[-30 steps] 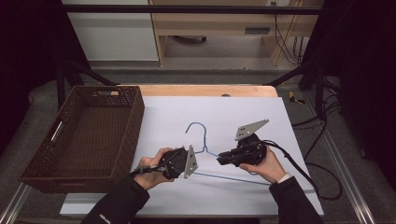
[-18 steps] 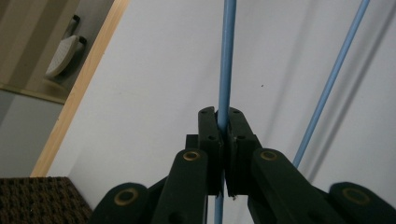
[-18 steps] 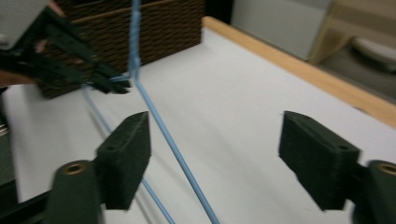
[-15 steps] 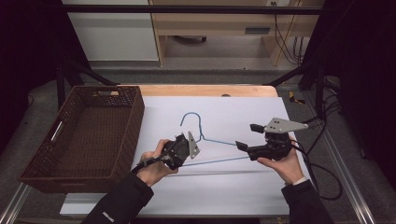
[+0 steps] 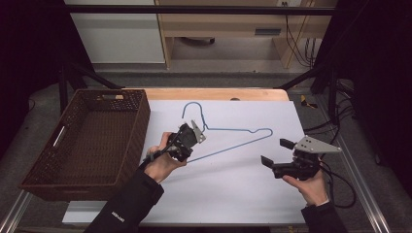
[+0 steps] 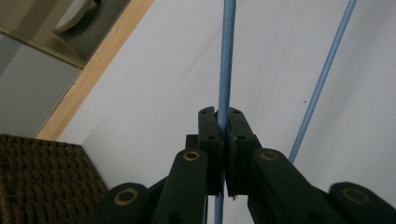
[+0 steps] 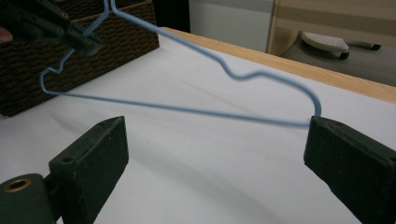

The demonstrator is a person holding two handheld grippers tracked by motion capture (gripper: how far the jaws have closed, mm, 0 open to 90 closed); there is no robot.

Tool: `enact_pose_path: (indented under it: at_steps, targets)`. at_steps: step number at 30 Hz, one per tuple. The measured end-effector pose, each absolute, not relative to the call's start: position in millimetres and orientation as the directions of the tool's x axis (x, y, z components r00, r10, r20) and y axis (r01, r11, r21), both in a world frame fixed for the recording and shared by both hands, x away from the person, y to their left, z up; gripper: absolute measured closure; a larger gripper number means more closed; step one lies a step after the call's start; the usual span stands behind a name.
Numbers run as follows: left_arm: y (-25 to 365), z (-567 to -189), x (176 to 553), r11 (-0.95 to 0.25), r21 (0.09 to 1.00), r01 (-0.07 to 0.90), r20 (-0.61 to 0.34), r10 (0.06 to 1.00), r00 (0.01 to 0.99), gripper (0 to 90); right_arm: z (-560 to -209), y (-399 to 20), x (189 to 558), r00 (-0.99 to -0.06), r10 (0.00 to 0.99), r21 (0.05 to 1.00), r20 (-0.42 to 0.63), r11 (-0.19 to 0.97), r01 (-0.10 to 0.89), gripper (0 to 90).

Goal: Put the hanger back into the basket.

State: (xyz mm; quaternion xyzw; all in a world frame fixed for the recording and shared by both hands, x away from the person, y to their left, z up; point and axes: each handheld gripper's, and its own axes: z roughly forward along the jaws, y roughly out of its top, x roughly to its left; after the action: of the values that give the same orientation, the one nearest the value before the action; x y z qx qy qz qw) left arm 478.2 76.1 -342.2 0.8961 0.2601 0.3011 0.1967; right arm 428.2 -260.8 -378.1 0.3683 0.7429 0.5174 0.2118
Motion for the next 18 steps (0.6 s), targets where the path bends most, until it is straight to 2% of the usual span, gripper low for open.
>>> enact_pose_path:
  at_steps: [8, 18]
  targets:
    - [83, -315, 483, -0.760, 0.525, 0.383, 0.399, 0.617, 0.678, 86.9, -400, -267, 425, -0.615, 0.784, 0.906, 0.086, 0.195, 0.376, 6.9]
    - [117, -284, 483, -0.721, 0.554, 0.416, 0.356, 0.657, 0.665, 86.9, -412, -270, 428, -0.598, 0.796, 0.895, 0.092, 0.197, 0.401, 6.9]
